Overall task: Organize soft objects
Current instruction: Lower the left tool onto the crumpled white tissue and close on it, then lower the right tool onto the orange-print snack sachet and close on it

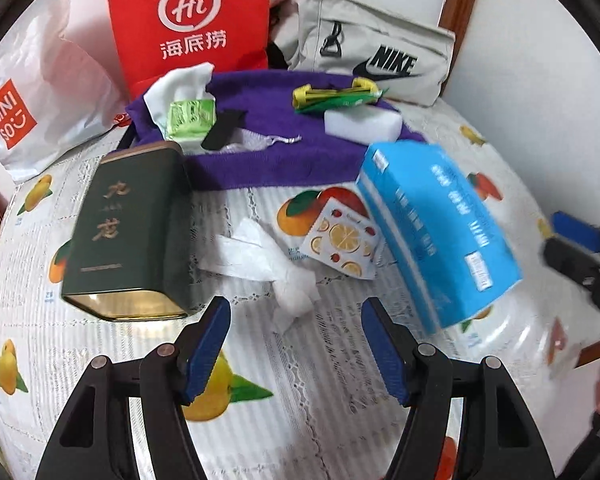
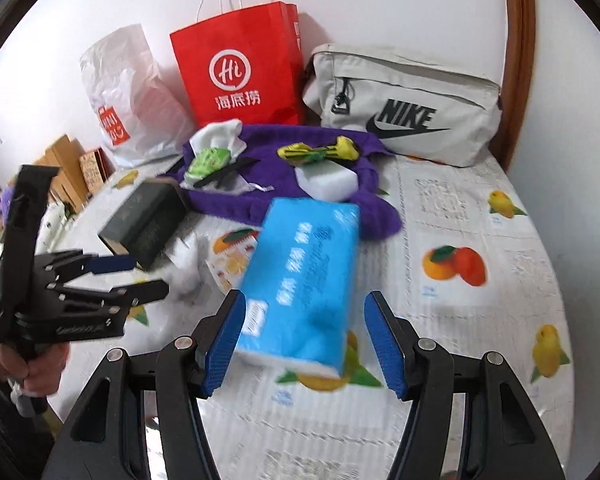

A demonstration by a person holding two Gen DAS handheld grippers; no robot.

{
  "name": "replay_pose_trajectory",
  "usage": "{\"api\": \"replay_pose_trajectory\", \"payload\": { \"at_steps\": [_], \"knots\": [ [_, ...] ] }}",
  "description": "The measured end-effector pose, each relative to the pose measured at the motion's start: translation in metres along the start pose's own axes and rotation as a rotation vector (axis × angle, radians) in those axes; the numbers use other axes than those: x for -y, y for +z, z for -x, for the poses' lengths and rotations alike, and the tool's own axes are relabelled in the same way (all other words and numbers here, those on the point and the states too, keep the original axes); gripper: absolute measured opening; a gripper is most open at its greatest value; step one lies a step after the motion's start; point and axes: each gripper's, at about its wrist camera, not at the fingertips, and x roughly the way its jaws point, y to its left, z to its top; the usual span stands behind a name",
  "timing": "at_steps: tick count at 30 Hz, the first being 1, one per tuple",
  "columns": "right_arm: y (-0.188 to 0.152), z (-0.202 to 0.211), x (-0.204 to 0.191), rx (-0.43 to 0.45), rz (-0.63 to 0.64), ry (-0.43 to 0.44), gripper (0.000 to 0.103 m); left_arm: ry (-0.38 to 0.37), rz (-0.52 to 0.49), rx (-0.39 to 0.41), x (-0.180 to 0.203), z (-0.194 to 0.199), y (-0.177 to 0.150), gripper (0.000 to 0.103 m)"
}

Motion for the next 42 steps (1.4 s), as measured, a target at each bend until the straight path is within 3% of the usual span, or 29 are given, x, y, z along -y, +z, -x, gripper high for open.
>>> {"api": "replay_pose_trajectory", "payload": {
  "at_steps": [8, 12, 14, 17, 23, 32, 35, 37, 42],
  "knots": [
    [-0.023, 0.001, 0.024, -0.032, -0.039, -0.029, 0.061, 0.079, -0.029, -0.003, 0.008, -0.034, -0.004, 0.066],
    [-0.029, -0.004, 0.029, -0.054, -0.061, -0.03, 0.061, 0.082, -0.018, 0.004, 0.005, -0.043, -0.003, 0.063],
    [-0.031, -0.007, 0.028, -0.062, -0.06, -0.024, 0.061, 0.077, -0.031, 0.02, 0.006, -0.042, -0.002, 0.036],
    [-0.029, -0.01, 0.023, -0.066, -0.048, -0.021, 0.061, 0.05, -0.04, 0.009, 0.007, -0.042, 0.001, 0.022],
    [-0.022, -0.008, 0.004, -0.045, -0.018, 0.01, 0.061, -0.024, -0.043, -0.012, 0.006, -0.027, -0.014, 0.021],
    [-0.011, -0.019, -0.047, -0.014, 0.106, 0.054, 0.06, 0.003, -0.036, -0.002, -0.008, 0.012, -0.057, 0.021],
    [-0.009, -0.027, -0.067, -0.009, 0.159, 0.078, 0.058, 0.021, 0.004, 0.004, -0.024, 0.02, -0.067, 0.021],
    [-0.007, -0.034, -0.08, -0.015, 0.198, 0.083, 0.05, 0.029, 0.037, 0.006, -0.037, 0.025, -0.073, 0.021],
    [-0.001, -0.052, -0.106, -0.023, 0.279, 0.084, 0.047, 0.071, 0.105, 0.017, -0.072, 0.032, -0.08, 0.021]
  ]
}}
